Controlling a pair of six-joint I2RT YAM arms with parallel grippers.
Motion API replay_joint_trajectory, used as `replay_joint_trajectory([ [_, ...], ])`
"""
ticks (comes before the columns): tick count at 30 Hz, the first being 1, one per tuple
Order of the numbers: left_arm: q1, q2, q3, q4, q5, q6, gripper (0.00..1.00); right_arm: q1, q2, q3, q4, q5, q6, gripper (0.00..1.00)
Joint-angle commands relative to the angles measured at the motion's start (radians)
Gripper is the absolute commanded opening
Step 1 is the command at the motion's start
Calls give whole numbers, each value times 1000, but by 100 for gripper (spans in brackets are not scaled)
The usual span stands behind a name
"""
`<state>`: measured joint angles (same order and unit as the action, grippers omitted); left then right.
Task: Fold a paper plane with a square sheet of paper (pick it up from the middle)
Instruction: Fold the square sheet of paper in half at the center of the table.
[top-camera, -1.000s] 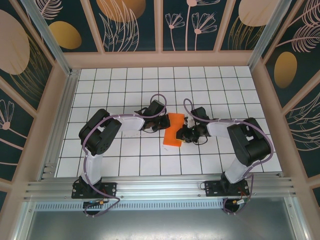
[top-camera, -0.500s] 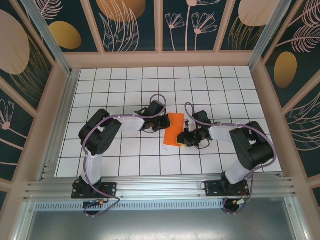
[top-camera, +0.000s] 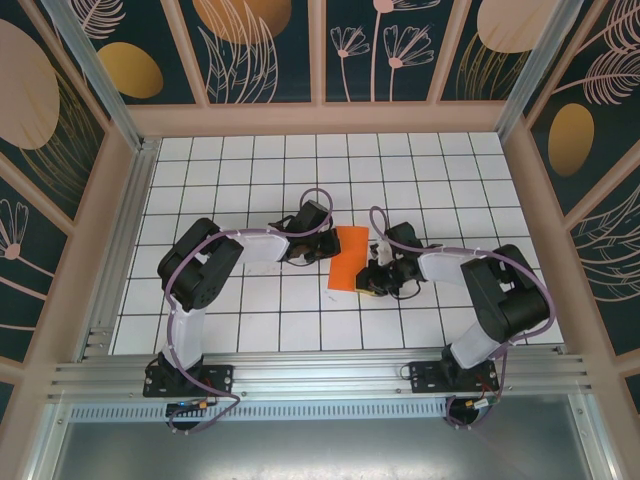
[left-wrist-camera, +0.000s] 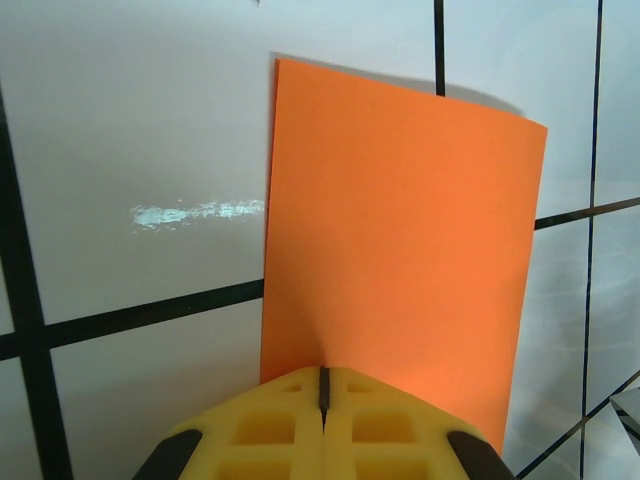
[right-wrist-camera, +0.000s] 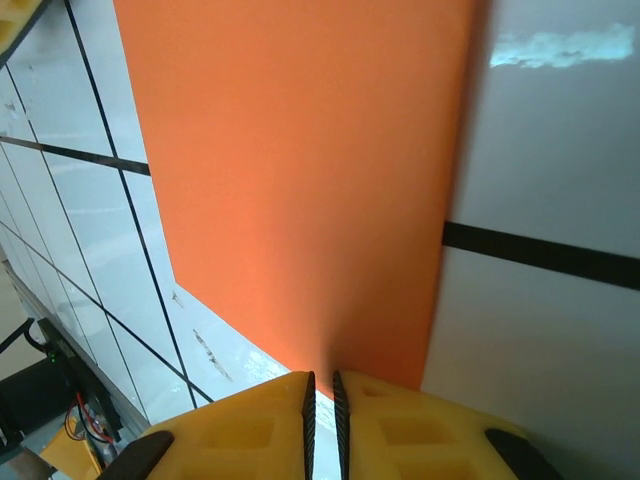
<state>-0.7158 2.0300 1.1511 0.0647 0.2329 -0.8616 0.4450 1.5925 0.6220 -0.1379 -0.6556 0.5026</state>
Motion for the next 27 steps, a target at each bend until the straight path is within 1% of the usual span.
replay_joint_trajectory([
  [1, 7, 102, -51, -151, -125, -1, 1, 8, 24, -11, -70, 65, -18, 17],
  [3, 7, 102, -47, -153, -127, 3, 1, 8, -27, 23, -77, 55, -20, 17],
  [6, 8, 102, -22, -163, -144, 25, 1, -15, -115, 84, -66, 91, -14, 17],
  [9, 8, 98, 13, -170, -157, 67, 1, -61, -137, 119, -17, 145, 9, 17],
  [12, 7, 97, 51, -166, -146, 108, 2, -91, -87, 143, 33, 146, 5, 17],
  [19, 7, 114, 108, -179, -124, 184, 3, -99, 100, 268, 70, 106, -44, 16],
  [24, 7, 117, 141, -192, -117, 269, 3, -117, 210, 326, 104, 97, -27, 15],
  [27, 10, 103, 152, -191, -116, 285, 4, -125, 246, 329, 112, 112, -3, 14],
])
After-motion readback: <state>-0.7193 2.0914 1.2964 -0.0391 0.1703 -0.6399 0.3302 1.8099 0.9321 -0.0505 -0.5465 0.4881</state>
